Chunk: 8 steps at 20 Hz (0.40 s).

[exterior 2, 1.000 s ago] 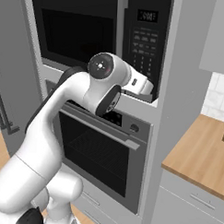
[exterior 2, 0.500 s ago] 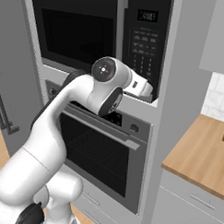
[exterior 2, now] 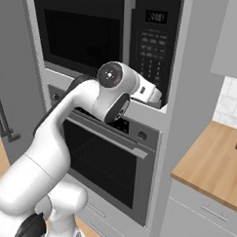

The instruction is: Pick the bell pepper from the sink and place it in the bowl. Then pick the bowl and place it in the microwave. Then close the microwave door and press the start button.

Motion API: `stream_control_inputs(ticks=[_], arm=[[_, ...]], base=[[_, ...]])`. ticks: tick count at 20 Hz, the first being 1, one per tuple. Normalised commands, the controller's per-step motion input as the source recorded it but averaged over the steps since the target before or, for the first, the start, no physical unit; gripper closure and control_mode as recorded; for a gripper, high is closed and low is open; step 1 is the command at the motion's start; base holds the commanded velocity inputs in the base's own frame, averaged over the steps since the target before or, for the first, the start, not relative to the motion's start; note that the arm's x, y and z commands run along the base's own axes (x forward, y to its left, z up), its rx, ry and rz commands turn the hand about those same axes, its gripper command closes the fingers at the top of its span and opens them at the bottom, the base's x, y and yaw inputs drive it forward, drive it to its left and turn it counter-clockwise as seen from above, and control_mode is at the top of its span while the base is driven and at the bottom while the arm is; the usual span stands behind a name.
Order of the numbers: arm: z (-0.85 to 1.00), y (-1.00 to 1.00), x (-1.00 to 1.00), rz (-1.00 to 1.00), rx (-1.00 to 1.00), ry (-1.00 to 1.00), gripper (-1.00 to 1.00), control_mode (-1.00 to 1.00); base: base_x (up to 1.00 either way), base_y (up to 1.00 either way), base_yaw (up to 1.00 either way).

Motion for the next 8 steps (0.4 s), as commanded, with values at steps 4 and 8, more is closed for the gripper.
stream_control_inputs(ticks=[4,8], arm=[[0.0,-0.33,0.35,0.01,0.0,0.0,1.0,-1.0],[0.02,-0.31,0.25,0.02,0.0,0.0,1.0,-1.0]], base=[[0.0,0.0,0.0],[0.0,0.0,0.0]])
